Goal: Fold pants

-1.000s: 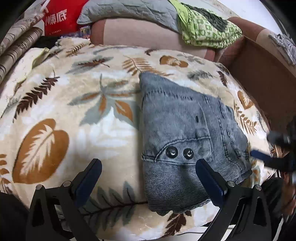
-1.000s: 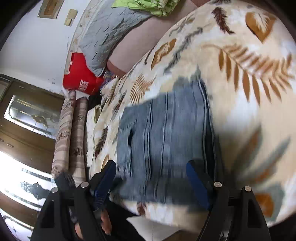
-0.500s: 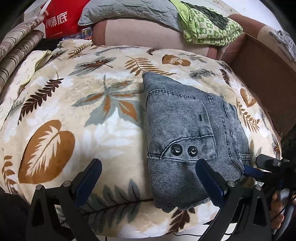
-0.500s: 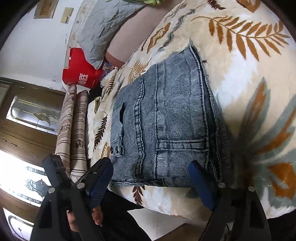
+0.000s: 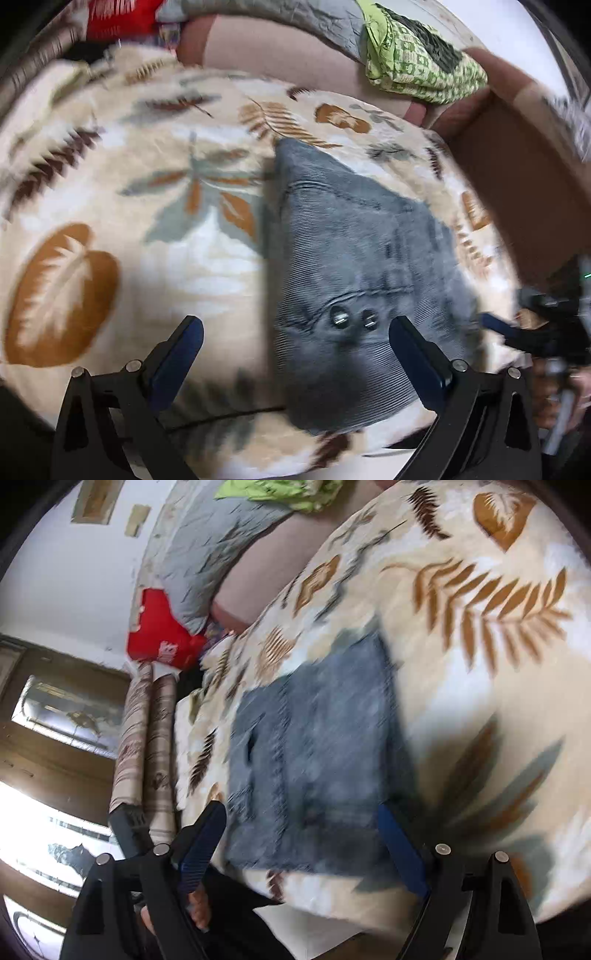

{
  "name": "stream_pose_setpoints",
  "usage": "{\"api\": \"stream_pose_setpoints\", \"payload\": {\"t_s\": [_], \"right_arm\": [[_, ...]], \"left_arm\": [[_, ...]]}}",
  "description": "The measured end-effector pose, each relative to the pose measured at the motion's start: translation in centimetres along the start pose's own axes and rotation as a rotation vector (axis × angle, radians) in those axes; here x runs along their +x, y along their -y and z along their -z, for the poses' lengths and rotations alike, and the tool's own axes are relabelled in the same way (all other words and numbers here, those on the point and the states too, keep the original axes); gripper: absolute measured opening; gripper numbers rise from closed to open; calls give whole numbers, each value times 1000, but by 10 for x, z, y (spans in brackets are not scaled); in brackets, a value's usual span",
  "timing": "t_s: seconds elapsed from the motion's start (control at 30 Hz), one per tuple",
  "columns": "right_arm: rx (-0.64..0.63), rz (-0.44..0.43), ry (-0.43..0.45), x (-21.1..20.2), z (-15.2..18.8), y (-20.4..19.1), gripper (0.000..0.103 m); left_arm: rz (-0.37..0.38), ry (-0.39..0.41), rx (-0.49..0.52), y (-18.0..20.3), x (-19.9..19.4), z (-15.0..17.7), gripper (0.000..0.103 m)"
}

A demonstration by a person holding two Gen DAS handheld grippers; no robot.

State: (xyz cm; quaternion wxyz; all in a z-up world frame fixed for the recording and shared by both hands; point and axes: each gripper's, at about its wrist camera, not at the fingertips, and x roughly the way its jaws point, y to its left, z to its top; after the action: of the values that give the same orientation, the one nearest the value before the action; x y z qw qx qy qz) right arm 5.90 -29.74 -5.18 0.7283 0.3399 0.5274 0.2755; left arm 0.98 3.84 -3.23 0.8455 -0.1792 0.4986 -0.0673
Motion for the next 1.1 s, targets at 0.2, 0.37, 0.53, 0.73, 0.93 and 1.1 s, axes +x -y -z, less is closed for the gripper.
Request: {"api": "stream_pose_setpoints", "payload": {"t_s": [0.2, 0.37, 0.53, 0.73, 0.93, 1.1], "right_arm": [[57, -65, -79, 22, -30, 22, 86], [67, -27, -103, 34, -40, 30, 86], [53, -27, -134, 47, -44, 28, 87], [18, 17, -149, 56, -47, 25, 87], [24, -15, -172, 66, -49, 22, 87], [-18, 60, -196, 73, -46, 14, 61]], "left_arm": [[136, -21, -41, 5, 10, -16, 100], [185, -39, -51, 6, 21, -32, 100], [224, -74, -100, 0, 38, -43, 100], [234, -84, -96, 2, 50, -48, 100], [235, -106, -101, 2, 65, -49, 90], [152, -111, -56, 0, 67, -49, 55]]}}
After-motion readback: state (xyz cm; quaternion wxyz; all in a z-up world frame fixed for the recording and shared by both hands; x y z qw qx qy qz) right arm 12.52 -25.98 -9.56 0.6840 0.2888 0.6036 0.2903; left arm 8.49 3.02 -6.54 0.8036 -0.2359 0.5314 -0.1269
